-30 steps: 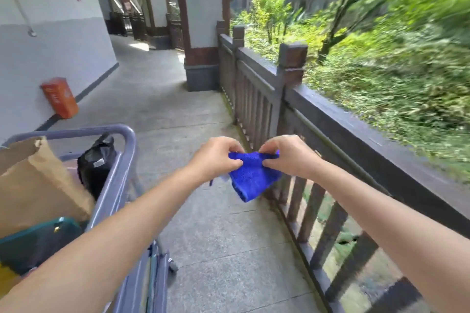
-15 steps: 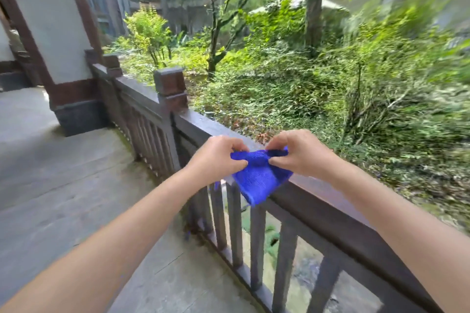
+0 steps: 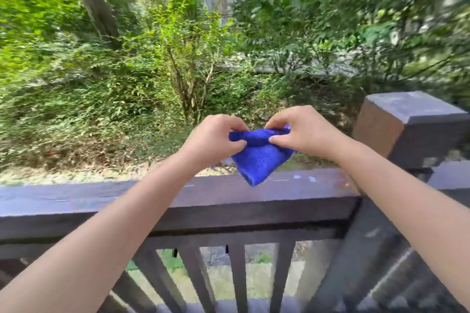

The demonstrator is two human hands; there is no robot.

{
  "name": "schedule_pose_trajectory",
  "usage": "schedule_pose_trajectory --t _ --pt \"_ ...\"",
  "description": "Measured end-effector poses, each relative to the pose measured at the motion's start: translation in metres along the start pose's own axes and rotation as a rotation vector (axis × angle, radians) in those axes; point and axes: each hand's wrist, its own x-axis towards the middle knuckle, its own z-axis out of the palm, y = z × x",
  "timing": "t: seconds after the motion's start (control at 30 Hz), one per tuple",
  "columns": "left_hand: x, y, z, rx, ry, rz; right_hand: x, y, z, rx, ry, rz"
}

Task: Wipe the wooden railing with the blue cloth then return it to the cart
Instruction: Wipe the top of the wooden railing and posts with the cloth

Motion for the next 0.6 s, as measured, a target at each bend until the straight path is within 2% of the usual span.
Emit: schedule_pose_trajectory --t 0.13,0.3,0.5,0.6 --pt "0.027 0.015 0.028 0.005 -0.082 0.153 -0.023 0.025 -0.006 -0.072 0.046 0.145" --pt "0.055 0.029 0.073 -0.002 -0.152 0.261 -0.043 0.063 -0.001 -0.116 0.079 0.281" --pt "0.066 0.026 0.143 0.015 -0.313 0.229 -0.061 0.117 0.041 -0.133 -0.02 0.403" --pt "0.061 0.017 0.166 0.031 -0.326 0.204 -0.069 0.131 0.06 -0.102 -0.018 0.43"
